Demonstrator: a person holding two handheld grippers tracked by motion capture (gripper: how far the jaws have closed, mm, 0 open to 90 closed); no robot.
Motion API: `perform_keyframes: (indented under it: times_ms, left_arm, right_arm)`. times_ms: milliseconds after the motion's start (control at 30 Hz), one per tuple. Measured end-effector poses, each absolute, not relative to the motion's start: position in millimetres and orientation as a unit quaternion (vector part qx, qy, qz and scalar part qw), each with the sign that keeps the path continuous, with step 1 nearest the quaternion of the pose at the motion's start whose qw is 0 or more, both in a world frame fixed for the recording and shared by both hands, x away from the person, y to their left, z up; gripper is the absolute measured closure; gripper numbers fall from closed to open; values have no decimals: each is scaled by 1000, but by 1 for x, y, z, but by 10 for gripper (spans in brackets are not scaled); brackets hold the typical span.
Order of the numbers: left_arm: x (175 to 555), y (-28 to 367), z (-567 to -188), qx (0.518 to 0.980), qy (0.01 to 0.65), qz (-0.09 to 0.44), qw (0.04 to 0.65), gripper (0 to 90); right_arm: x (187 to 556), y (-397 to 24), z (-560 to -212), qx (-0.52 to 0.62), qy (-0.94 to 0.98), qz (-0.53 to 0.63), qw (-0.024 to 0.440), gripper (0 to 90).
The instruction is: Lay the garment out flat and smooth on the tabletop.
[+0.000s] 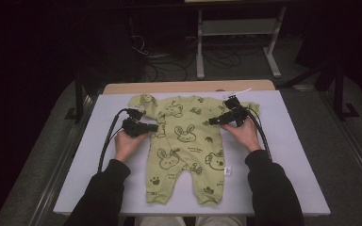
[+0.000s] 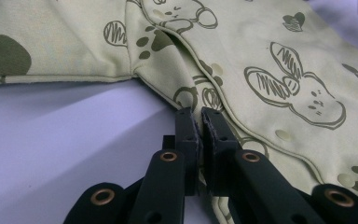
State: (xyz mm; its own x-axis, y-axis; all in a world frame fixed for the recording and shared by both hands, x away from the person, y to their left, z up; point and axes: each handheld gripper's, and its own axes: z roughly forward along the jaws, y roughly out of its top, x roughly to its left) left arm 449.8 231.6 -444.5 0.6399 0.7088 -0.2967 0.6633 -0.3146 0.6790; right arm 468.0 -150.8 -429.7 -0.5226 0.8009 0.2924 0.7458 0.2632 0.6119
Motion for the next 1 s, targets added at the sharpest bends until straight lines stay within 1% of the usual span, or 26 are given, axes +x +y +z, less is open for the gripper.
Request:
perform_keyframes:
  times_ms: [67, 133, 200, 333, 367, 467, 500, 567, 667, 733, 767, 800, 867, 1000]
  left_arm:
    - [450, 231, -444, 811, 423, 28, 404, 850]
    - [450, 232, -445, 812, 422, 29, 403, 850]
    - [450, 232, -444, 812, 422, 29, 403, 850]
    - [450, 232, -445, 812, 421, 29, 403, 850]
    - [450, 232, -445, 812, 422, 29, 403, 850]
    - [450, 232, -444, 810, 424, 30, 405, 839]
    - [450, 232, -444, 808, 425, 32, 406, 827]
    - [450, 234, -442, 807, 426, 36, 408, 797]
    - [451, 246, -433, 786, 444, 53, 428, 726]
    - [452, 256, -427, 769, 462, 75, 436, 587]
    - [452, 261, -425, 762, 467, 80, 442, 538]
    - [453, 269, -422, 746, 476, 85, 457, 520]
    - [455, 281, -420, 721, 494, 82, 480, 452]
    - [465, 293, -421, 696, 517, 90, 490, 373]
  right_arm:
    - [468, -148, -435, 488, 795, 359, 33, 210]
    - [469, -145, -439, 491, 795, 354, 32, 282]
    - [469, -142, -442, 494, 797, 347, 33, 390]
    - [468, -138, -443, 494, 799, 339, 43, 576]
    - [468, -137, -443, 495, 800, 335, 45, 653]
    - [466, -137, -441, 494, 801, 333, 55, 836]
    - [466, -138, -440, 495, 798, 338, 55, 863]
    - [466, -141, -438, 495, 795, 346, 51, 870]
    - [464, -141, -438, 490, 799, 344, 55, 873]
    - [463, -141, -438, 487, 801, 344, 57, 874]
    - [463, -141, -438, 486, 801, 343, 58, 874]
    - [463, -141, -439, 485, 802, 344, 59, 874]
    - [464, -141, -439, 485, 802, 343, 58, 874]
    - [463, -140, -439, 485, 803, 342, 58, 874]
